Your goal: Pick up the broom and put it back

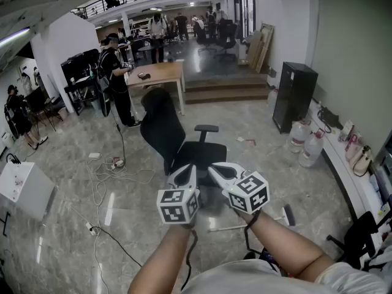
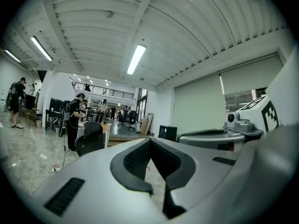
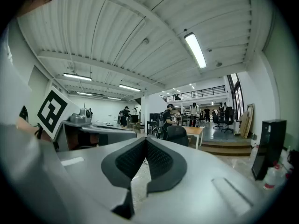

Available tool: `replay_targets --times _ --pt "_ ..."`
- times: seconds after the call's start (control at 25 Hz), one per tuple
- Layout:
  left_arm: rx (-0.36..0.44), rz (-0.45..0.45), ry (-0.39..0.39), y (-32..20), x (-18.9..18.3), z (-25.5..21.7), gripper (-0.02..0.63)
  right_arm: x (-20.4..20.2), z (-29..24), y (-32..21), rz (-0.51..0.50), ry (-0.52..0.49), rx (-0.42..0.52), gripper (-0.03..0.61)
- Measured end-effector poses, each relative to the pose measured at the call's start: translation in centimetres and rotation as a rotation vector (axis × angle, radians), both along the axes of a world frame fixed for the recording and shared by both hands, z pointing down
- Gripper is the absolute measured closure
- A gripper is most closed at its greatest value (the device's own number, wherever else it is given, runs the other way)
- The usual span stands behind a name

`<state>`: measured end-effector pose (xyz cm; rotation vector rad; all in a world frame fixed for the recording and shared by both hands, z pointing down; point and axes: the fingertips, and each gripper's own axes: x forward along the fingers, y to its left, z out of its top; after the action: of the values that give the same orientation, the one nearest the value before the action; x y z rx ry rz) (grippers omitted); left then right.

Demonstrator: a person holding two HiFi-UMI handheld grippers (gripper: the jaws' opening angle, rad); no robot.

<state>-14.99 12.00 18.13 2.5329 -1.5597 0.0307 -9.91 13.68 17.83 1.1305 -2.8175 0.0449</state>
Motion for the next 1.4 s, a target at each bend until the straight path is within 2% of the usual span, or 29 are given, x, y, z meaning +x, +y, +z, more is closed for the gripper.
replay_targets --times 0.44,0.68,0.88,1.12,1.4 --pt "-0.001 -0.001 -0.002 -1.3 0.3 0.2 0.608 0.5 -0.2 -1.3 -0.002 -0.017 0.005 0.575" --pt "-0.027 -0.011 0.001 -4.3 1.5 1.9 0.609 1.9 1.4 -4.2 -0.018 -0.017 -0.024 0.575" --pt "-0.042 -0.038 -0.011 -9.2 2.7 4.1 0.609 3.8 4.3 -9.4 -0.03 -0.027 -0.062 0.575" --pt "-0.121 -0.102 -0.029 -17.8 5.0 9.2 0.609 6.9 9.0 -18.7 -0.097 -0.012 -0.137 0.575" --pt "-0.228 -0.212 0.004 -26.4 6.6 16.8 0.608 9.0 17.0 -28.5 -0.22 0.084 -0.245 0.575"
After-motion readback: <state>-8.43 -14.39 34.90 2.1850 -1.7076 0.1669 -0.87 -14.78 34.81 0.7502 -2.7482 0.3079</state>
